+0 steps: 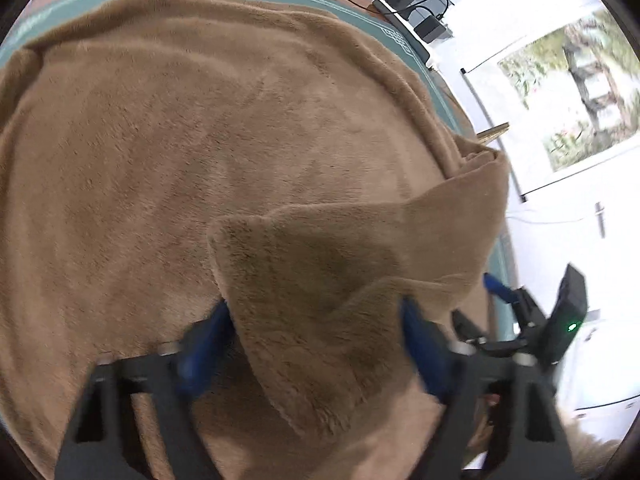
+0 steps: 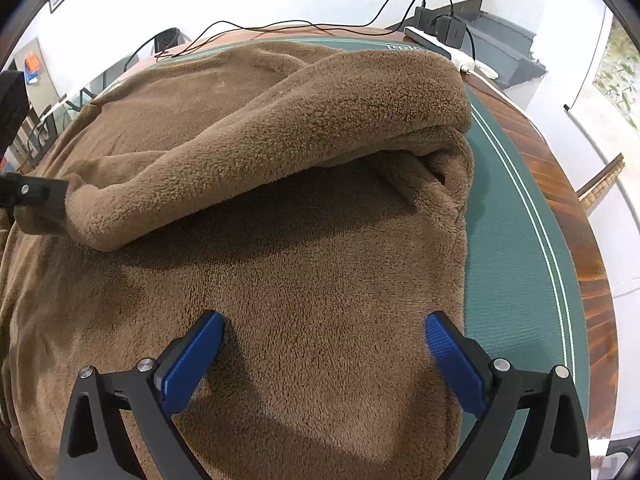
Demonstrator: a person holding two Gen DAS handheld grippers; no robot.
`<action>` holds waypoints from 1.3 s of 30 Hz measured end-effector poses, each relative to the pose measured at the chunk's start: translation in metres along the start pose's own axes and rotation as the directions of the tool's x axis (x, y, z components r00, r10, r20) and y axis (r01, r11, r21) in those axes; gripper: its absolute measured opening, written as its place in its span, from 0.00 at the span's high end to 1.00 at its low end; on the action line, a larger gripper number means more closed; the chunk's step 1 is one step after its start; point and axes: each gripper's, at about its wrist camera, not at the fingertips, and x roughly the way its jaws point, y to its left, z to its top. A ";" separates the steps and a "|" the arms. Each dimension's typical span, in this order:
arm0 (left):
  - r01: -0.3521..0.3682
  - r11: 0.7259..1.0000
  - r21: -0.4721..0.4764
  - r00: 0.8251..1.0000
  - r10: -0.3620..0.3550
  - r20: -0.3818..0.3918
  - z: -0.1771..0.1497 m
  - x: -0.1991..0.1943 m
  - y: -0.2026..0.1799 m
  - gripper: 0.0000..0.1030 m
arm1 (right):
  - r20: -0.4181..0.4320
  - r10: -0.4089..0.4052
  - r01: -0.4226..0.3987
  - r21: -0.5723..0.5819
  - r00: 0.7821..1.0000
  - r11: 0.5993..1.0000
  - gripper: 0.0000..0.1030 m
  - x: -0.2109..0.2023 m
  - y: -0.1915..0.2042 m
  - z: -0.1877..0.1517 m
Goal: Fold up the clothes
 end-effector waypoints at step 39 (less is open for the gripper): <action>-0.088 0.888 -0.452 0.961 0.195 0.196 -0.031 -0.123 0.128 0.80 | 0.103 0.166 -0.185 0.220 0.981 0.958 0.01 -0.020 -0.054 0.084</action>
